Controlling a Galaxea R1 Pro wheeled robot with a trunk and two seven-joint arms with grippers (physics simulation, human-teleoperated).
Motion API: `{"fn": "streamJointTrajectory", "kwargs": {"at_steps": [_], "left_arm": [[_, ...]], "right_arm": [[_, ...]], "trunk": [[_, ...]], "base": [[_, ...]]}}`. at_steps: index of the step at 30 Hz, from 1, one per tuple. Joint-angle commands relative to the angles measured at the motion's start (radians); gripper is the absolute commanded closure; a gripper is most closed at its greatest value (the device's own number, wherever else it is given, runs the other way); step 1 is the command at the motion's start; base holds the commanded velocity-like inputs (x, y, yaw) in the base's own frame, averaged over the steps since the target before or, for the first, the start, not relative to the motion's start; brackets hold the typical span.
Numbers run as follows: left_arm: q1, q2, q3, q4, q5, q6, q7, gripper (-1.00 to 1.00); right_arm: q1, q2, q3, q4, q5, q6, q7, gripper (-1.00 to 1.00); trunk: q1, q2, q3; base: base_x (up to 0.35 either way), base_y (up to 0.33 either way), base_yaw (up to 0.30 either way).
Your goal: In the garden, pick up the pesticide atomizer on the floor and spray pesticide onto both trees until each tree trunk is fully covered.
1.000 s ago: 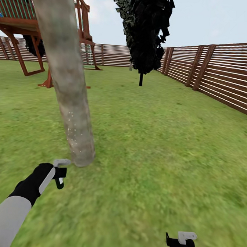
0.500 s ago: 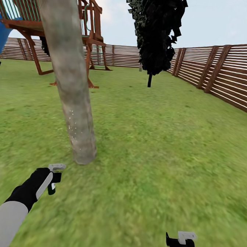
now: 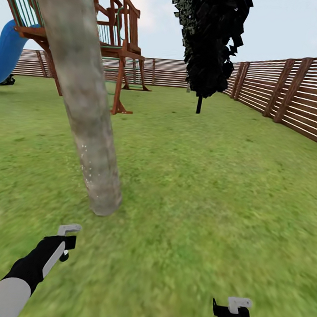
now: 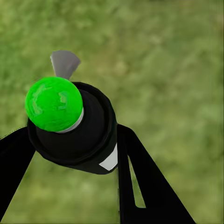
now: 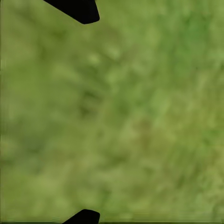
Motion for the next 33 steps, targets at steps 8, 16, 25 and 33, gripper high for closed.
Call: {"fn": "streamJointTrajectory", "kwargs": {"at_steps": [8,16,25,33], "left_arm": [[0.012,-0.009,-0.006,-0.010,0.014,-0.010,0.003,1.00],[0.014,-0.040,-0.005,-0.008,0.014,-0.012,-0.001,1.00],[0.034,-0.066,-0.037,-0.012,0.014,-0.129,-0.004,1.00],[0.034,-0.066,-0.041,-0.012,0.014,-0.129,-0.004,1.00]], "right_arm": [[-0.001,0.000,-0.005,0.001,0.014,-0.003,-0.005,-1.00],[-0.001,0.000,-0.005,0.001,0.014,-0.003,-0.005,-1.00],[-0.001,0.000,-0.006,0.001,0.014,-0.003,-0.005,-1.00],[-0.001,0.000,-0.005,0.001,0.014,-0.003,-0.005,-1.00]], "trunk": [[0.000,0.000,-0.001],[0.000,0.000,-0.001],[0.000,0.000,-0.001],[0.000,0.000,-0.001]], "base": [[0.269,-0.151,0.000],[0.308,-0.058,0.132],[0.070,-0.255,0.167],[0.217,-0.203,0.004]]}}
